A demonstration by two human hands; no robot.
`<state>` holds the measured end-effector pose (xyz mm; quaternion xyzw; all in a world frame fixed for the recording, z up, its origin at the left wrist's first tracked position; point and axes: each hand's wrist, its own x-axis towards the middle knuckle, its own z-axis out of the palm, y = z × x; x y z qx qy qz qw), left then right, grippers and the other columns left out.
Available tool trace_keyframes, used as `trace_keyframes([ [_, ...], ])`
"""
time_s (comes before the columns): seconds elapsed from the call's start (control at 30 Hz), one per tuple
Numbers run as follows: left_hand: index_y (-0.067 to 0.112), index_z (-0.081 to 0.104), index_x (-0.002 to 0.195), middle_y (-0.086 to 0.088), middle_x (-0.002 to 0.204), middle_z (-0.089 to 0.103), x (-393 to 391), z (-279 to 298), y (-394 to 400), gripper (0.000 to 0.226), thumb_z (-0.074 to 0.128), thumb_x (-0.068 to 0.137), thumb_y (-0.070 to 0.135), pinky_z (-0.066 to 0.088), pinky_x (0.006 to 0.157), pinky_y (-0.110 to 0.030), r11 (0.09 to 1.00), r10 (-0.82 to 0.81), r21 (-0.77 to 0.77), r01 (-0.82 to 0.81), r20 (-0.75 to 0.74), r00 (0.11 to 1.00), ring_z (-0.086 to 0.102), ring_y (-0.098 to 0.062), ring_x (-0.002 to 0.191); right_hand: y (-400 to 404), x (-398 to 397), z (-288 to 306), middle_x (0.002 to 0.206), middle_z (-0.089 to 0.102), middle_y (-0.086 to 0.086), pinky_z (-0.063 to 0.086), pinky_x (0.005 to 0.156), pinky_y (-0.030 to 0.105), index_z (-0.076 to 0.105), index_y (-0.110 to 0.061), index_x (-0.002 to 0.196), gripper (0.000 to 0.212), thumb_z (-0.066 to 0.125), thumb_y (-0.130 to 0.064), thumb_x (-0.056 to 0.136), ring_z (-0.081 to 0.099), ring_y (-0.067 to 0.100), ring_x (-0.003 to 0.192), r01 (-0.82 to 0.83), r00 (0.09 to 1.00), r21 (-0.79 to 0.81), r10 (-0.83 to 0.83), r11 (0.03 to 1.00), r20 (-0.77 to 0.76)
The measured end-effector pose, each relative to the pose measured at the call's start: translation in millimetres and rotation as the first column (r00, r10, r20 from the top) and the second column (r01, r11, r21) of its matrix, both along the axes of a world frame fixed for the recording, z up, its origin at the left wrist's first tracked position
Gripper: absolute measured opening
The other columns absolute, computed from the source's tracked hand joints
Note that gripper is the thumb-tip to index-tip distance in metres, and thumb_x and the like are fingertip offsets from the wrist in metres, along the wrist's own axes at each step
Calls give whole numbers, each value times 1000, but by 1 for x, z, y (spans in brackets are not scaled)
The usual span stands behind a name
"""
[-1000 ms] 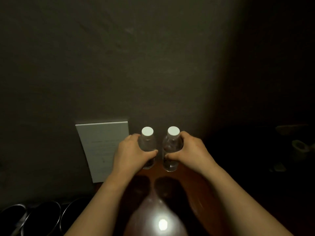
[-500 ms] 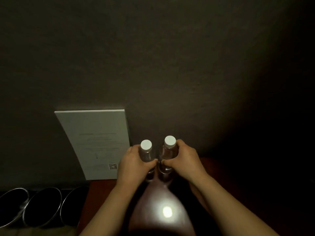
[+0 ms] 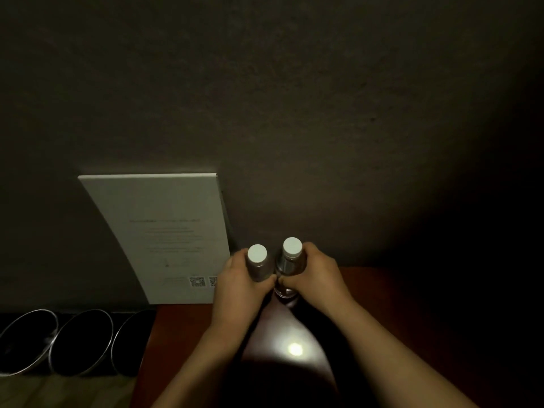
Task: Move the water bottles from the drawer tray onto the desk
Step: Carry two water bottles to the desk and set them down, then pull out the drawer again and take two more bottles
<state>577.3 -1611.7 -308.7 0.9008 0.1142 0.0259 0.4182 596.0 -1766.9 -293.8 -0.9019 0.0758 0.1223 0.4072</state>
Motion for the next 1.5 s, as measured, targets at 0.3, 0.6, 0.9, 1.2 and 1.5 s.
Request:
trace_keyframes([
  [0.3,19,57,128,-2,123,65,-4,7,3,70,87,65,24,40,84,-22,1000,-6,-7,6,3,1000,60,-21,113,2,-2,-1,119,67,-1,41,77,21,56,-24,122,64,86,-27,65,62,18,109,-46,999,-21,46,999,-13],
  [0.6,16,50,139,-7,132,57,-17,53,10,81,87,68,29,42,96,-30,991,-68,112,73,-48,997,55,-25,121,-11,-22,42,136,59,3,43,100,25,41,-19,146,100,90,-35,61,55,19,125,-51,998,-130,47,990,-36],
  [0.9,22,56,134,-2,131,59,-76,148,45,68,81,75,45,48,99,-32,952,-119,278,131,-59,991,56,-19,120,5,-91,131,124,67,-1,48,93,26,55,-22,131,80,89,-43,62,61,17,114,-151,987,-248,158,957,5],
  [1.2,31,56,132,7,130,58,-197,253,150,66,82,73,47,53,93,-34,911,-146,384,152,-46,988,57,-12,115,118,-192,247,130,59,-6,51,91,26,48,-26,138,79,87,-35,70,59,11,113,-364,914,-303,401,881,67],
  [1.5,33,53,133,7,132,58,-354,321,352,67,79,74,54,53,94,-37,823,-43,561,94,-103,994,56,-14,118,316,-308,324,132,59,-2,48,90,24,45,-25,141,77,83,-37,75,58,15,116,-605,665,-465,731,646,151],
])
